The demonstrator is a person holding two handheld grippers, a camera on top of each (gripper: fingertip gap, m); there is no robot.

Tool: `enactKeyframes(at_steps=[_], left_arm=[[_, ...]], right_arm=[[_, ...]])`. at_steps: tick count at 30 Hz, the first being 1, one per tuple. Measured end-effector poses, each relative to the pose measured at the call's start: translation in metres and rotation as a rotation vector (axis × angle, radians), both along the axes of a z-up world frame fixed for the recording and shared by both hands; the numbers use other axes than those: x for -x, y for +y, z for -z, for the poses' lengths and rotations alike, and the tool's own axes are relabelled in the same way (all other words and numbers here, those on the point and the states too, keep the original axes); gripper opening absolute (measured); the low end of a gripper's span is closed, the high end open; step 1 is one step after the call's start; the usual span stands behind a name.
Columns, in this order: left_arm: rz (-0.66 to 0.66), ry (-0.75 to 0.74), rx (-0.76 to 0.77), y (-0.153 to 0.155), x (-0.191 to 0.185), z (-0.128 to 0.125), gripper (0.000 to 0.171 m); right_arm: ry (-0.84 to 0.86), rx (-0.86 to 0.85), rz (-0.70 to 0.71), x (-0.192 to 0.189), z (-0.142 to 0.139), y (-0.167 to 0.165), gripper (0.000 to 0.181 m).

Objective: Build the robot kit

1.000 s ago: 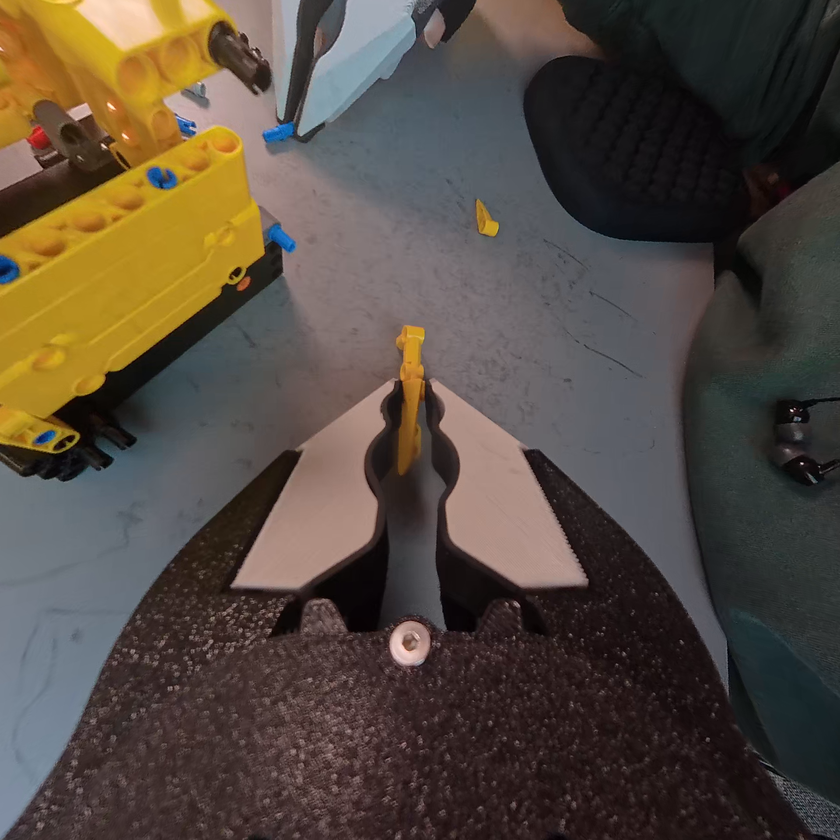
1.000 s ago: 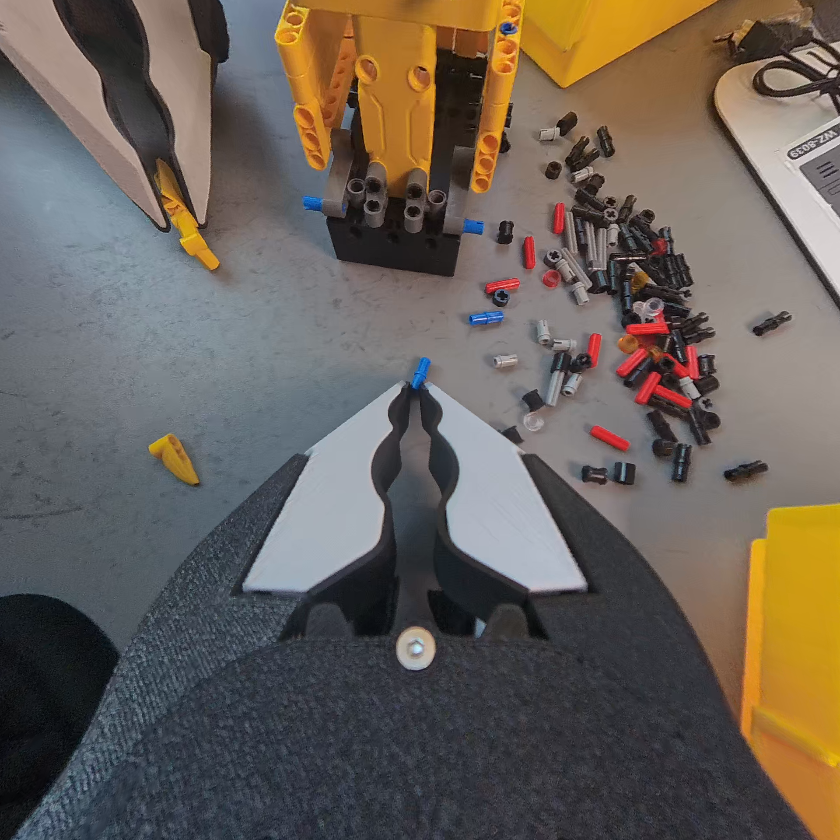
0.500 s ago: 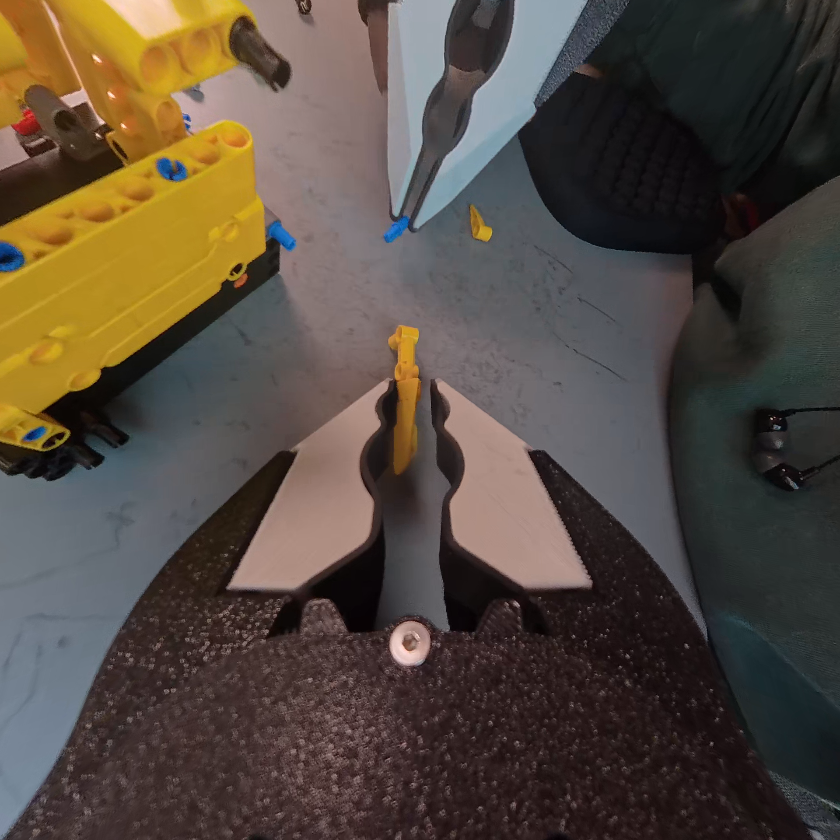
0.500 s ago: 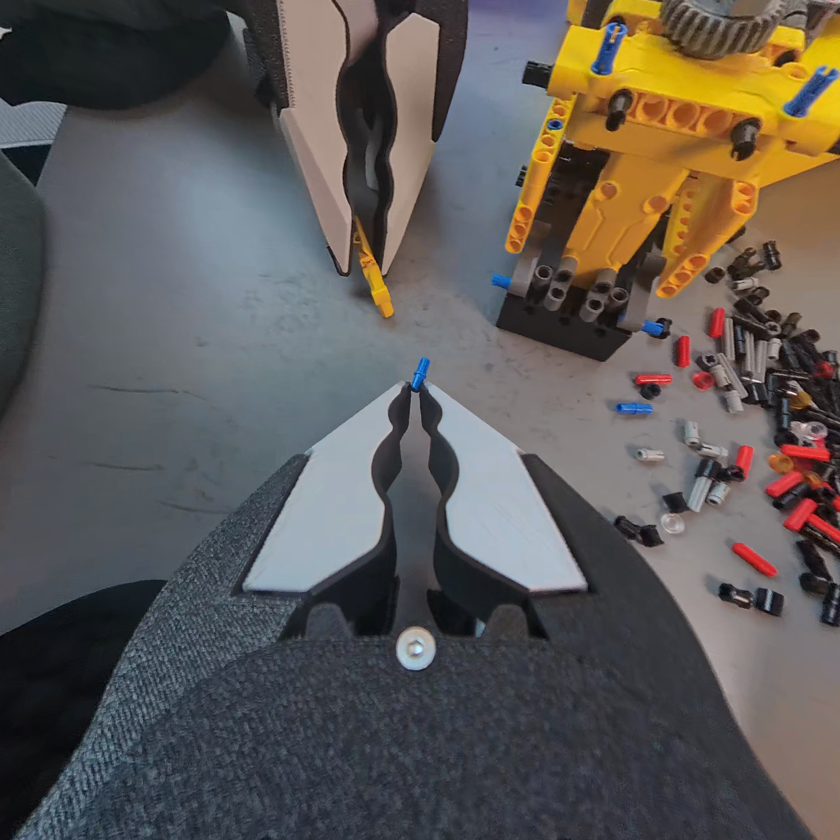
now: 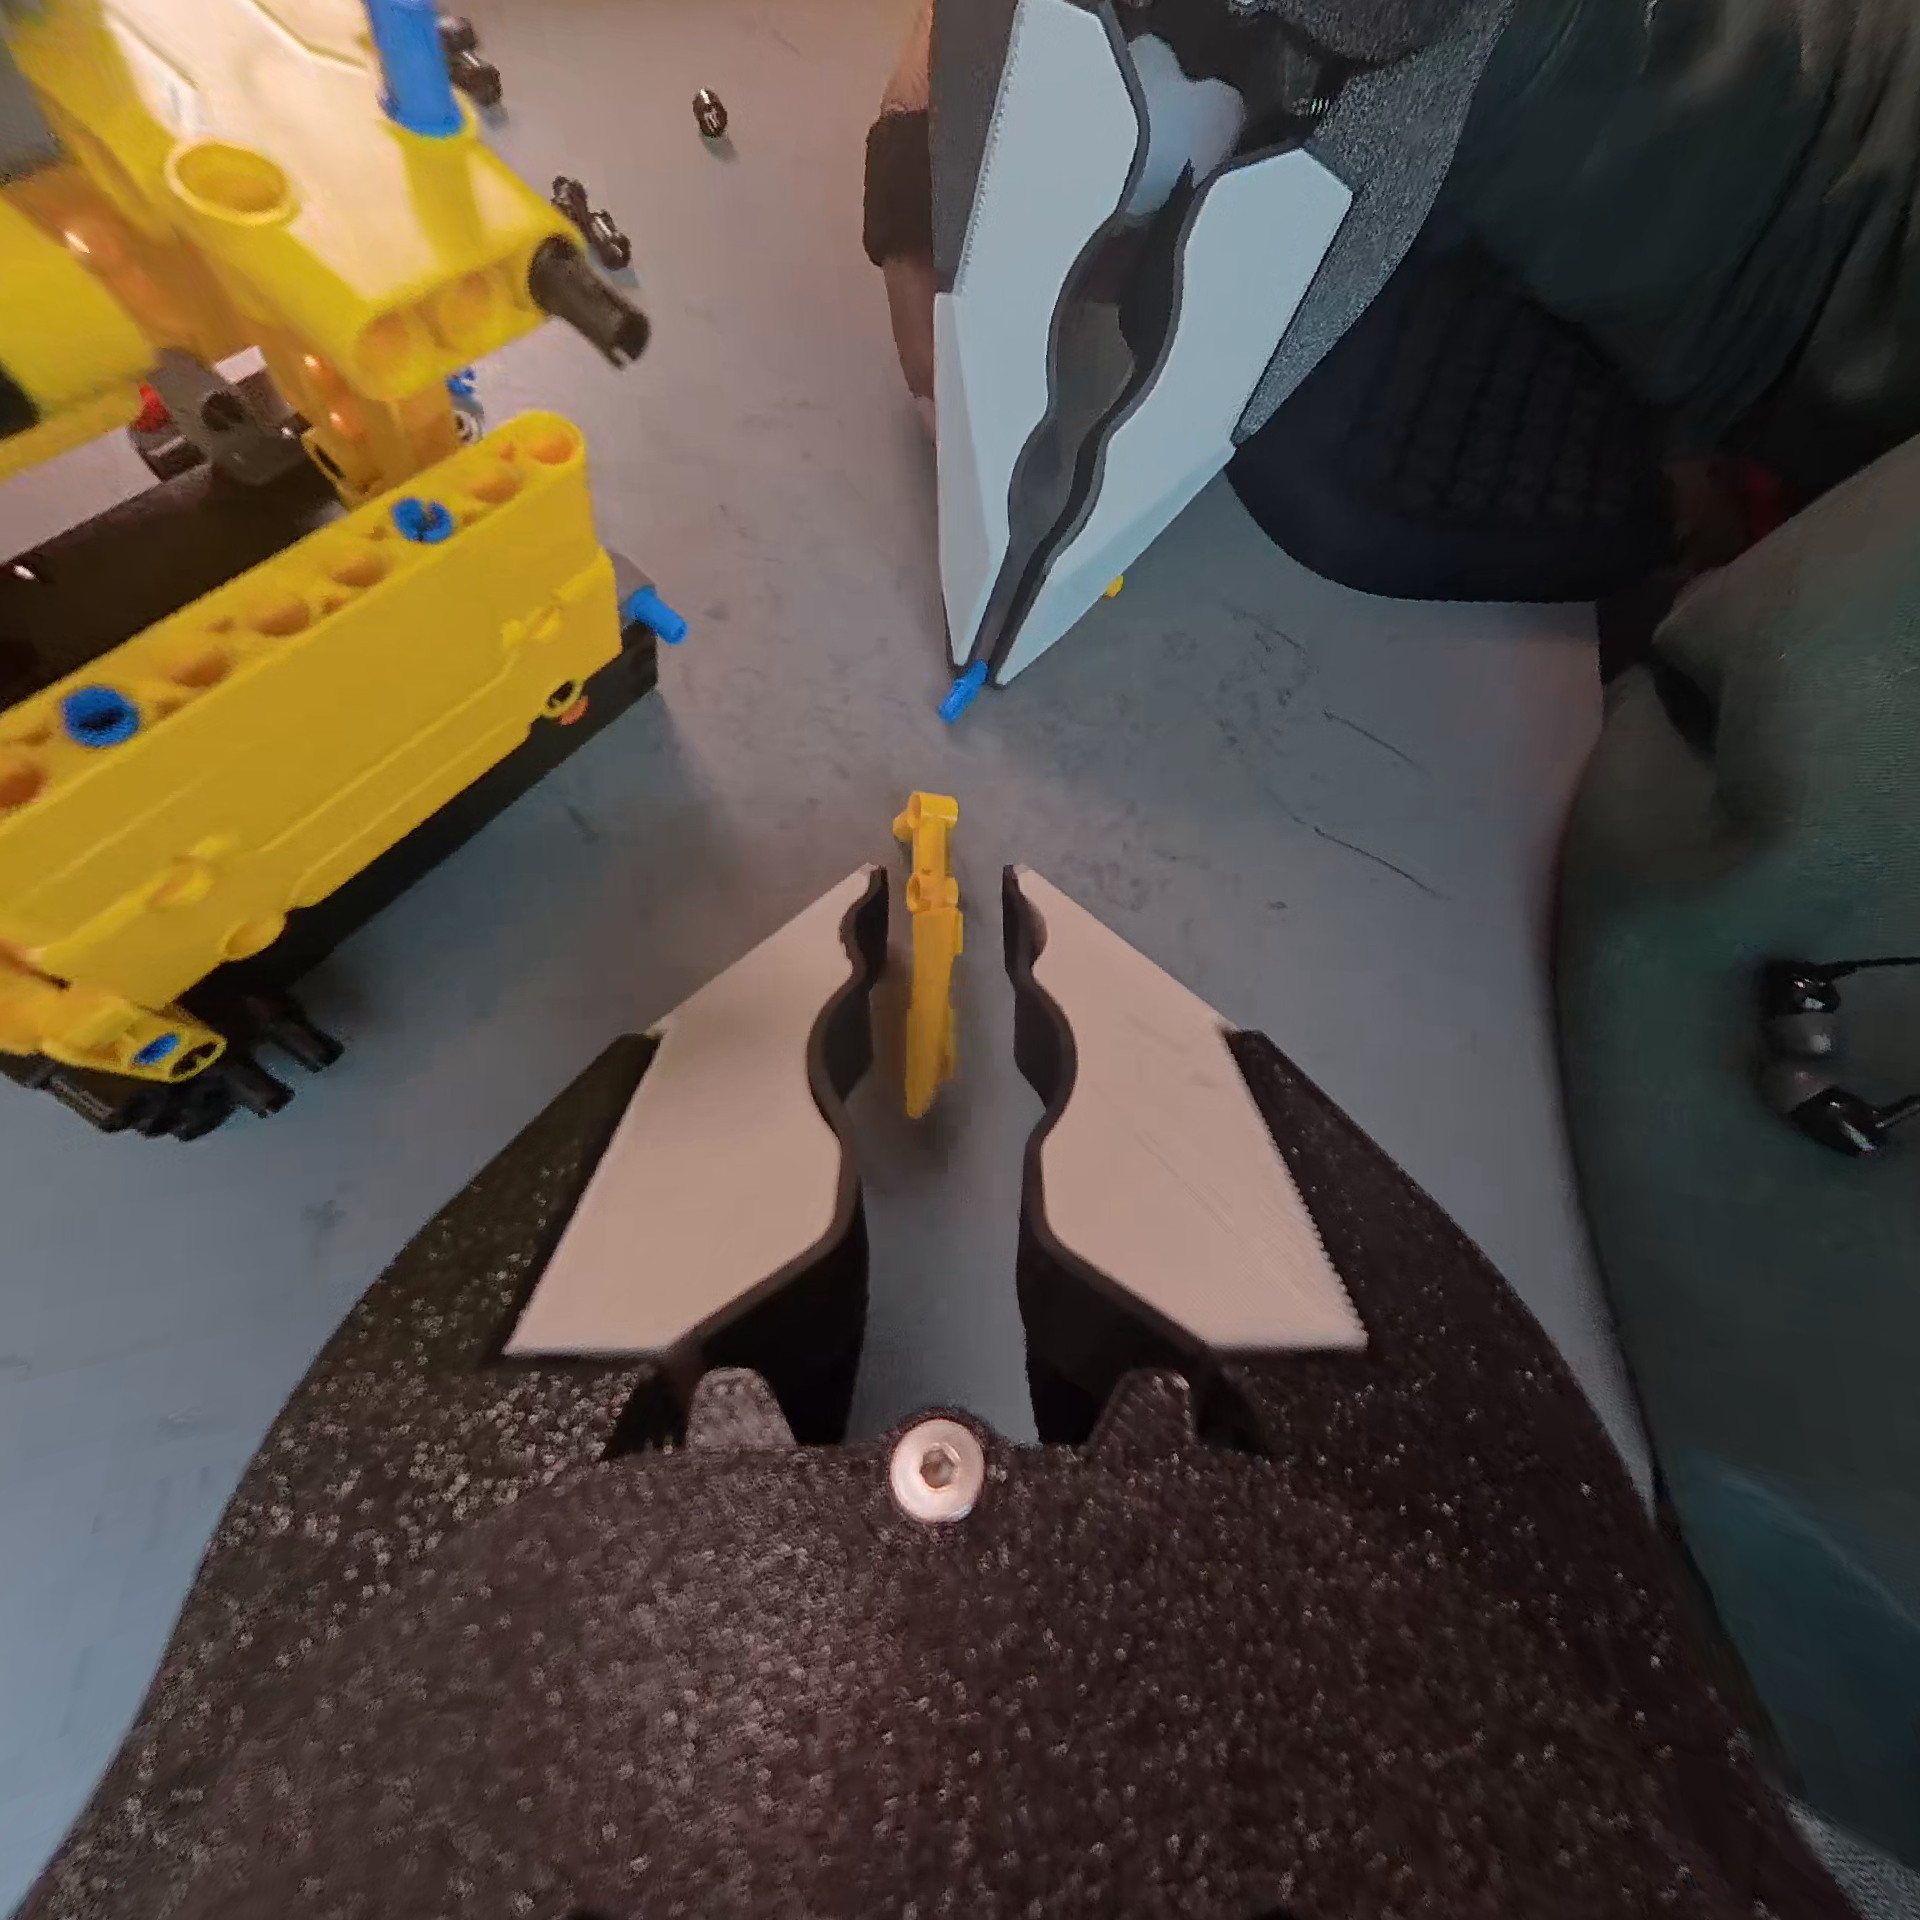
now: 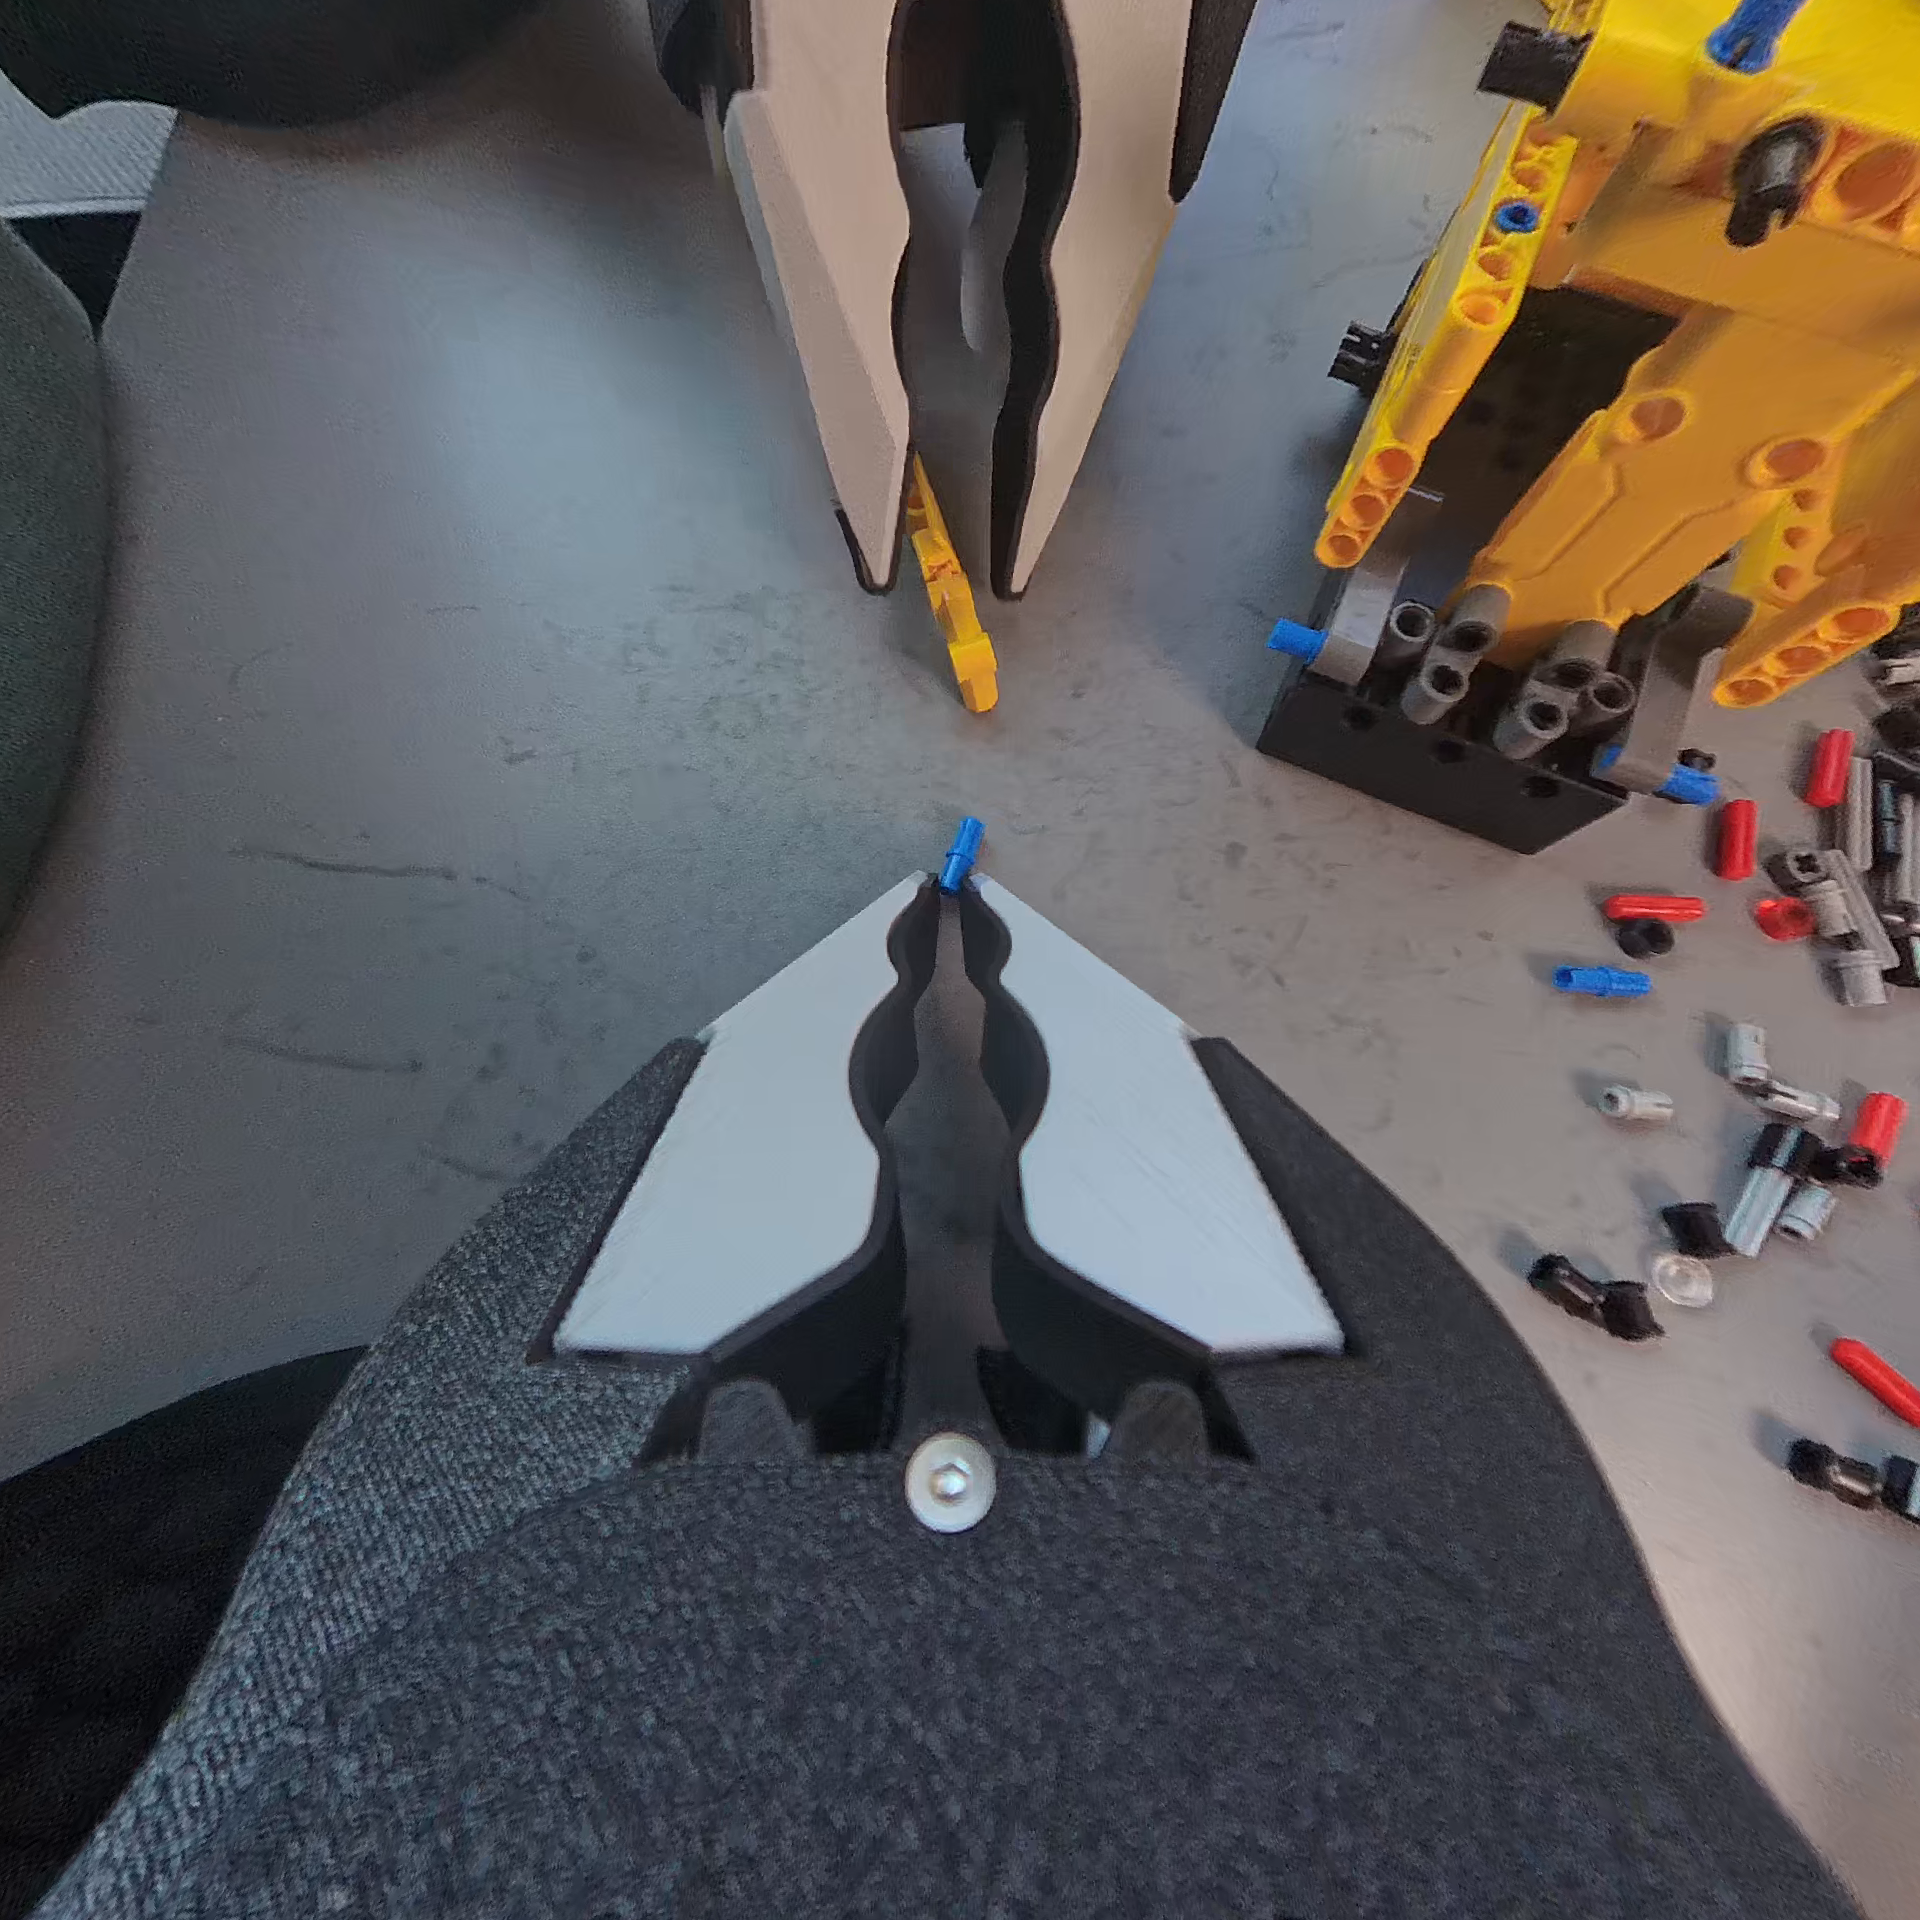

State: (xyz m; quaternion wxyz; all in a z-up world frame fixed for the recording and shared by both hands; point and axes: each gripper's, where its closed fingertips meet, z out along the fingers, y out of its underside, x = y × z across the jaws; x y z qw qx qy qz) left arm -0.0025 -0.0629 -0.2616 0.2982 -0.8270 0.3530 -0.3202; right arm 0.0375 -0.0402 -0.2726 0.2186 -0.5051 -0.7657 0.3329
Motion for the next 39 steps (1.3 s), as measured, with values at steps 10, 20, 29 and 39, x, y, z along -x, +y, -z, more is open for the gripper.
enactKeyframes(at_steps=[10,20,29,39], left_arm=[[0.005,0.071,-0.034,0.0035,-0.0085,0.0099,0.008],[0.007,0.077,-0.034,0.0019,-0.0089,0.0097,0.012],[-0.009,0.084,-0.062,0.0051,-0.0099,0.0057,0.018],[-0.023,0.105,-0.072,0.0088,-0.0103,0.0106,0.011]], right_arm=[[-0.008,-0.01,0.022,0.0008,0.0002,0.0008,0.006],[-0.058,0.002,0.112,0.005,0.0007,0.0028,0.007],[-0.057,-0.015,0.134,0.0073,0.0007,0.0036,0.009],[-0.041,0.011,0.136,0.0096,0.001,0.0055,0.004]])
